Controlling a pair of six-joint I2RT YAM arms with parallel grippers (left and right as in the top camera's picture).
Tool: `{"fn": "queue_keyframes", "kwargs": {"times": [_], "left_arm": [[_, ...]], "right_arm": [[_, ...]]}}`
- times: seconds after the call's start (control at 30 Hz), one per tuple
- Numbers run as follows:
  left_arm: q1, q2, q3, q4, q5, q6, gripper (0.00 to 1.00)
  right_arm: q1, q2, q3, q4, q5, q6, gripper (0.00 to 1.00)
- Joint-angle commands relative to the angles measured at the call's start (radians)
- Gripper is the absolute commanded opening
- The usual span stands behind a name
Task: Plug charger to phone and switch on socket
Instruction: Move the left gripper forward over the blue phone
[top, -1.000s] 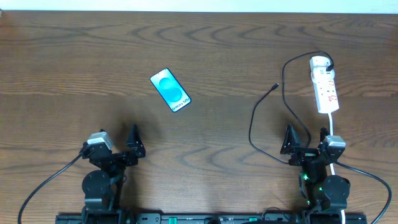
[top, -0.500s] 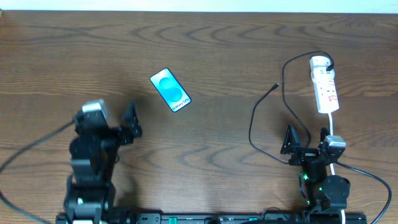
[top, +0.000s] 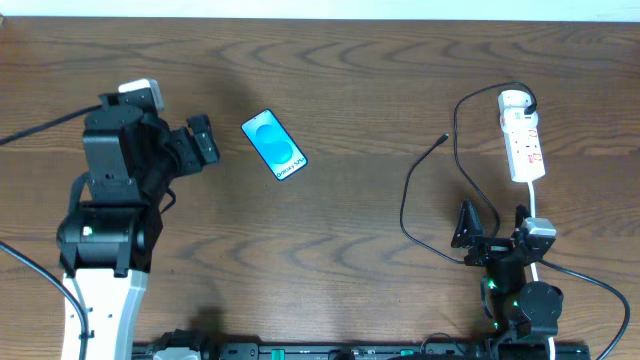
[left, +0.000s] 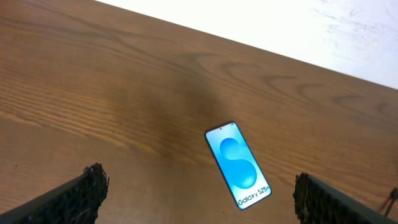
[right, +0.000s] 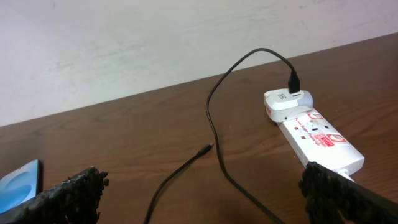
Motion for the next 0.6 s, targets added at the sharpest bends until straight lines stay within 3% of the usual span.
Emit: {"fn": "queue_keyframes", "kwargs": {"times": [0.0,0.57], "left_arm": [[-0.005,0.029,0.05,-0.01,0.009,-0.002,0.98],[-0.084,0.086,0.148,0.032,-0.003,-0.045,0.98]], "right_arm": [[0.008,-0.006,-0.002,-0.003,0.009,-0.012,0.99],[0.008,-0.006,-0.002,-0.003,0.009,-0.012,0.99]]}}
